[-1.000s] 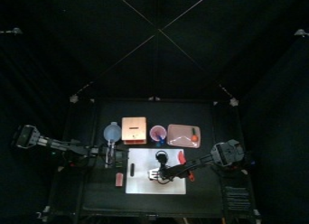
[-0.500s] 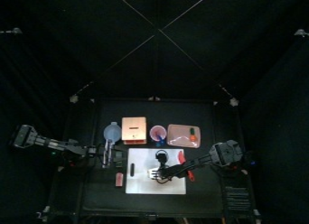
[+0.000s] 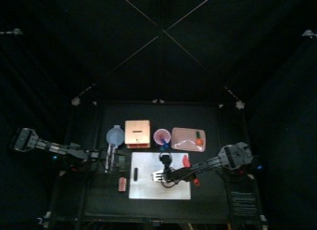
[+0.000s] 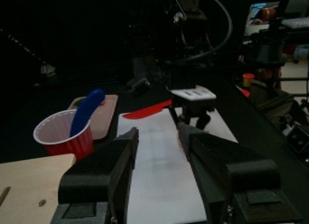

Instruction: Place carrot top and bottom onto plate

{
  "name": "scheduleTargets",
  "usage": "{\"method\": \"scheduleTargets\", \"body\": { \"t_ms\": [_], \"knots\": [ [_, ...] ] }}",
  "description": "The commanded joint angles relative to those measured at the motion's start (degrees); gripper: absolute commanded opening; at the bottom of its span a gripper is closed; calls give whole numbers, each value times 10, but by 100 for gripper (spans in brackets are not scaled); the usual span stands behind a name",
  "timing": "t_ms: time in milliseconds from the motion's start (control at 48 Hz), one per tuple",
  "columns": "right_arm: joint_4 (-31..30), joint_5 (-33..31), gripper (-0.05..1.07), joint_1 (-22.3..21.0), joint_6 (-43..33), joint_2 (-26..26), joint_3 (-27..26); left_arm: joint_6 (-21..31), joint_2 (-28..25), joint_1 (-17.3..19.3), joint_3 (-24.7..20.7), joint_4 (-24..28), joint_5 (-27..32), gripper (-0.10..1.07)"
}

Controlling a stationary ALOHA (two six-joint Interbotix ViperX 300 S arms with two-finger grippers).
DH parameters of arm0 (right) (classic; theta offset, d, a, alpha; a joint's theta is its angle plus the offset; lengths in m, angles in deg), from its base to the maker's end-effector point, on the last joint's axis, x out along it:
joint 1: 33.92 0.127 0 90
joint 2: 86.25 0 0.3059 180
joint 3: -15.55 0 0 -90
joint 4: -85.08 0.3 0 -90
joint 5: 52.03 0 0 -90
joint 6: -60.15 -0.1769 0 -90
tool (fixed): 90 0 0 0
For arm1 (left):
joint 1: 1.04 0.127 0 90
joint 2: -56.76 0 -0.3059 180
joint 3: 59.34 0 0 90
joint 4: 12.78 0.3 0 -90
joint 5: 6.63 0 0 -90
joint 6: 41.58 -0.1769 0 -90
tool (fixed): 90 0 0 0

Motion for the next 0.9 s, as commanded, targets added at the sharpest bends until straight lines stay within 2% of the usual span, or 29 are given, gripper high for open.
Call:
{"method": "scheduleTargets", "body": {
  "t_ms": [0, 167, 354, 562, 646, 875],
  "knots": [
    [-20, -28, 68, -19, 28, 73, 37, 0, 0, -2, -12, 4, -4, 80],
    [-21, -40, 68, -68, 96, 125, 120, 1, -1, -1, -18, 4, -6, 80],
    [-43, -39, 68, -155, 191, 163, 184, 2, -5, -2, -25, 3, -7, 80],
    [-68, -18, 68, -242, 275, 172, 198, 1, -8, 5, -24, -18, -7, 80],
    [-76, 3, 68, -270, 304, 161, 201, 0, -9, 6, -24, -21, -7, 80],
    [-73, 62, 74, -301, 342, 139, 220, 1, -8, 15, -25, -22, -7, 80]
  ]
}}
